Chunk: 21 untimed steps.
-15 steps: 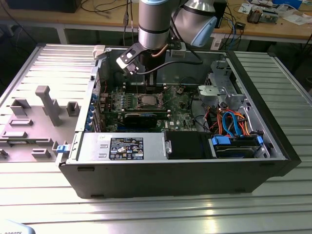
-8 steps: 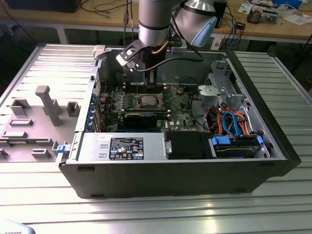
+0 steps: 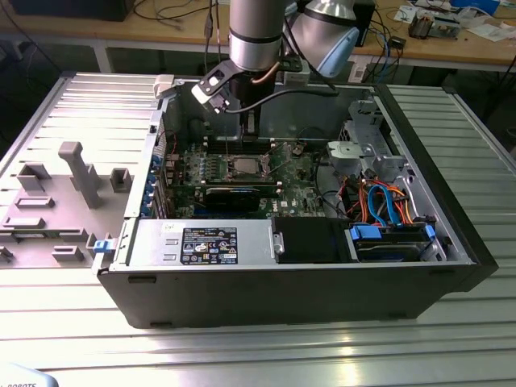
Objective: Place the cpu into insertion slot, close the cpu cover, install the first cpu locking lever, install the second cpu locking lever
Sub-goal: 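Close the cpu cover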
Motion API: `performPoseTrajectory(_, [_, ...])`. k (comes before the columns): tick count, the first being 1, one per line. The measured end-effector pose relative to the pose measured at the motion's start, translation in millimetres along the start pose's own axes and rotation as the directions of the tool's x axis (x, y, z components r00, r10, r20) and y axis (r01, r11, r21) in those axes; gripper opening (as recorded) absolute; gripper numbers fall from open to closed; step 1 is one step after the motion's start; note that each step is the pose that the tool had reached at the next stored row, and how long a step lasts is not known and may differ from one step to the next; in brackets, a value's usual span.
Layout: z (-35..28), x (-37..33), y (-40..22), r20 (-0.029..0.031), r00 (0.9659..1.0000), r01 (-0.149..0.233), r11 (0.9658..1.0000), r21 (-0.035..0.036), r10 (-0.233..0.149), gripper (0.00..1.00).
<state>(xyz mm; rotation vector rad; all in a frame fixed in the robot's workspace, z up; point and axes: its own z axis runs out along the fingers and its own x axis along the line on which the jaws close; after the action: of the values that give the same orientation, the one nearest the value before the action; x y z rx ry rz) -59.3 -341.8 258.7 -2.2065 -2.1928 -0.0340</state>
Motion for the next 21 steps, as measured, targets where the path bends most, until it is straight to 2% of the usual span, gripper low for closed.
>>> performPoseTrajectory(8, [-11.3,0.4,-0.1,0.0000,1.0000,0.000,1.0000,0.0004,0.000,0.11])
performPoseTrajectory(21, [-11.8,0.5,3.5,0.0000,1.0000,0.000,1.0000,0.0004,0.000,0.11])
